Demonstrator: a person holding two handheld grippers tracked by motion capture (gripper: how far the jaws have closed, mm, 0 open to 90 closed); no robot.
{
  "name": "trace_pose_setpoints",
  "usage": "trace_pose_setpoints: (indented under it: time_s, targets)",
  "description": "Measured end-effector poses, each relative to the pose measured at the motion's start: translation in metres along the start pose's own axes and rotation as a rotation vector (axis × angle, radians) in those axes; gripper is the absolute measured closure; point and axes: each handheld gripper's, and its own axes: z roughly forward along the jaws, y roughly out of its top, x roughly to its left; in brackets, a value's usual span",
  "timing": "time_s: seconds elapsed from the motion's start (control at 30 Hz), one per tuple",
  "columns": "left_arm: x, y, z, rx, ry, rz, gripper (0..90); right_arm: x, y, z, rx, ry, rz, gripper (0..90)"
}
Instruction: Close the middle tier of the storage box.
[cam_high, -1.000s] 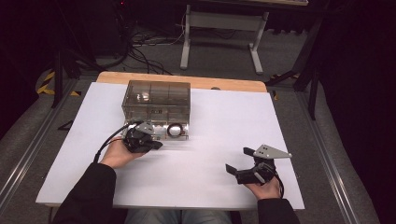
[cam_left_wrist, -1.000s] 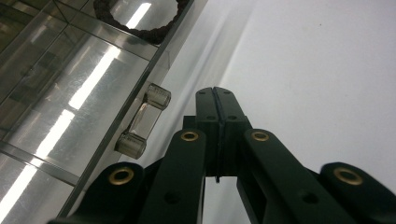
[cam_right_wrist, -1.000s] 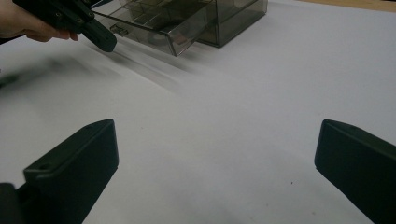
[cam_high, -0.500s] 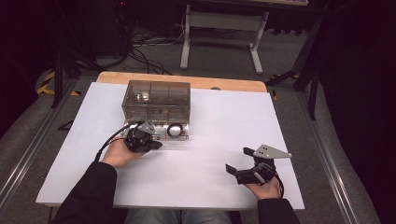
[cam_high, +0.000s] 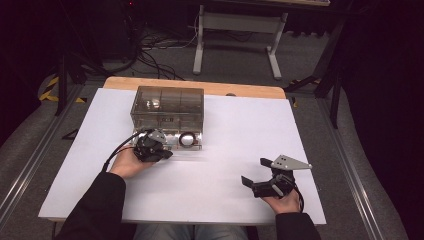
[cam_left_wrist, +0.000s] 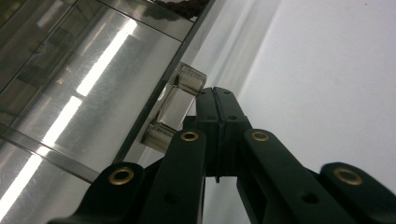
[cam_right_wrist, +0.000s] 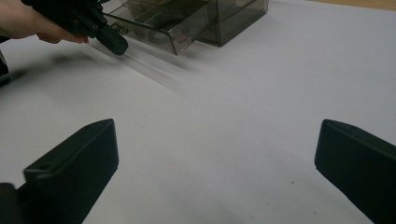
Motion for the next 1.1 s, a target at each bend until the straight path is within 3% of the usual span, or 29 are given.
trace_pose_setpoints:
  time_s: [0.67,1.1]
  targets:
    - [0.0037,0.0006,-0.0002,-0.014,0.012,-0.003,89.5,-0.0001,0.0000,0.0001,0.000,0.001,0.000,0.2]
    - [0.0085,0.0009,-0.0033,-0.061,0.016,-0.047,89.5,-0.0003,-0.0001,0.0000,0.004,0.002,0.000,0.2]
